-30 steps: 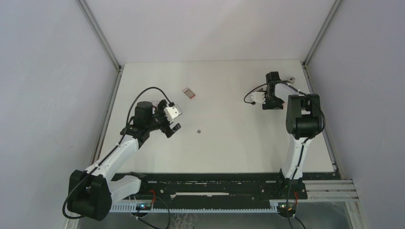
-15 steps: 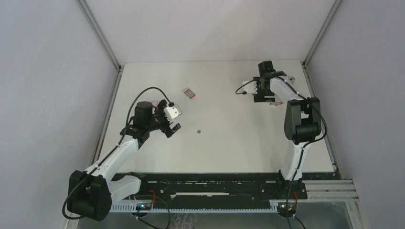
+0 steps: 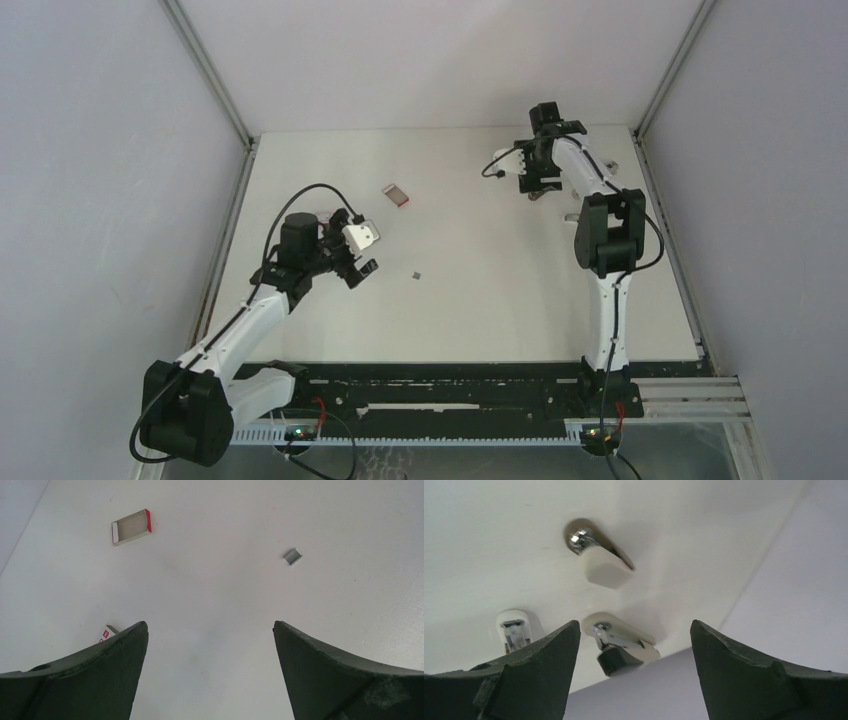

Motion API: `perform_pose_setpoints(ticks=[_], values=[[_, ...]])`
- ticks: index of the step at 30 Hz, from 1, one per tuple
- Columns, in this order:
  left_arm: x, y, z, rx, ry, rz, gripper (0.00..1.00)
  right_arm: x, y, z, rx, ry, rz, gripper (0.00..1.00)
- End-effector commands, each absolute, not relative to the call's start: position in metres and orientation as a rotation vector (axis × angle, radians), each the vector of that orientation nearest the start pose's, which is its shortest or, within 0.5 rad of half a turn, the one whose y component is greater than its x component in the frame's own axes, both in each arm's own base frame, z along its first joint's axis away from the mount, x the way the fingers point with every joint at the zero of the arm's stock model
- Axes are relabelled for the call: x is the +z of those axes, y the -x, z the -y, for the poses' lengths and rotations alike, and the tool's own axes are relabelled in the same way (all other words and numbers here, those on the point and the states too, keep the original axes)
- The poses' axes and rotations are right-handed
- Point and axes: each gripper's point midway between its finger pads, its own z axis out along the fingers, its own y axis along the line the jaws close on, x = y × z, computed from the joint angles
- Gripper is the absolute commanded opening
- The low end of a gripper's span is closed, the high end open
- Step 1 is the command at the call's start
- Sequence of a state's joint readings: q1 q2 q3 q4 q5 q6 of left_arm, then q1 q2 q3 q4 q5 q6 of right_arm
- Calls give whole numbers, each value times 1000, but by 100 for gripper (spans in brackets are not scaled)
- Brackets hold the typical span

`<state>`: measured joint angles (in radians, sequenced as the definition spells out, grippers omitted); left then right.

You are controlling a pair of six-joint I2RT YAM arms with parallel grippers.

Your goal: Unload the staples from the stapler

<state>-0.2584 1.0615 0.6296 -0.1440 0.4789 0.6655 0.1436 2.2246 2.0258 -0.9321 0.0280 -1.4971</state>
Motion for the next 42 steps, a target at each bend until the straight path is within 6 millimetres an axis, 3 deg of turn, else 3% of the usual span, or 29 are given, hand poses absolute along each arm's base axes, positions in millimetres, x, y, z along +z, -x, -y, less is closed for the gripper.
perform_pose_setpoints(ticks=[1,17,28,34,42], values=[[141,-298,139,-265,-1181,-1695,100,97,-527,-37,-318,2188,-1831,80],[133,-301,135,-244,-1194,-1722,100,68,-545,-49,-314,2265,-1734,77],[129,-301,135,-249,-1201,-1737,100,50,-542,-63,-303,2341,-1708,68],[129,-300,136,-256,-1204,-1736,100,53,-542,-59,-369,2372,-1717,59],[129,-300,136,-262,-1207,-1734,100,59,-538,-51,-419,2421,-1717,59]])
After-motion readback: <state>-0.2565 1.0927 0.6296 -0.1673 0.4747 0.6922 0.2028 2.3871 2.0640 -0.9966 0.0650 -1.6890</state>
